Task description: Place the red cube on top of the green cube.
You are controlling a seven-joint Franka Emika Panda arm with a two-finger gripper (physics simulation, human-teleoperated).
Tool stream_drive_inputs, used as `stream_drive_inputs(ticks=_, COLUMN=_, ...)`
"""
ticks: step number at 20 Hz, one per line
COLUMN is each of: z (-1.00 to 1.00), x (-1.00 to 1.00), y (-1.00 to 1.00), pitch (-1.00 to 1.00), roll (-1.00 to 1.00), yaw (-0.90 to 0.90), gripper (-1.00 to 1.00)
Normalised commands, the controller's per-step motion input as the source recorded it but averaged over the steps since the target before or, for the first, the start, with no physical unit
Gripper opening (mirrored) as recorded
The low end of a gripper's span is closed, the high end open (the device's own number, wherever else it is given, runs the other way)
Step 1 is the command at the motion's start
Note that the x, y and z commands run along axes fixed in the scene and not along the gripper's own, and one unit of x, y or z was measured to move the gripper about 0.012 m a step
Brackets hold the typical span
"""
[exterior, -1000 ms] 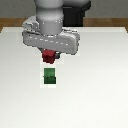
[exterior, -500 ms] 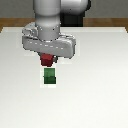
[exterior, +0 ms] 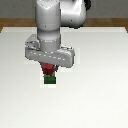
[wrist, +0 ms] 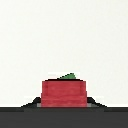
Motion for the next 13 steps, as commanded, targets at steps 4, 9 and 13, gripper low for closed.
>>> stream_drive_inputs(ticks=4, z=0.0, x=0.0, y=0.0, pitch=0.0, roll=0.0, yaw=0.0, gripper=1.0)
stream_drive_inputs(ticks=9, z=0.0, x=0.0, y=0.0, pitch=0.0, roll=0.0, yaw=0.0, gripper=1.0)
stream_drive_inputs(ticks=13, z=0.0, x=0.0, y=0.0, pitch=0.0, roll=0.0, yaw=0.0, gripper=1.0)
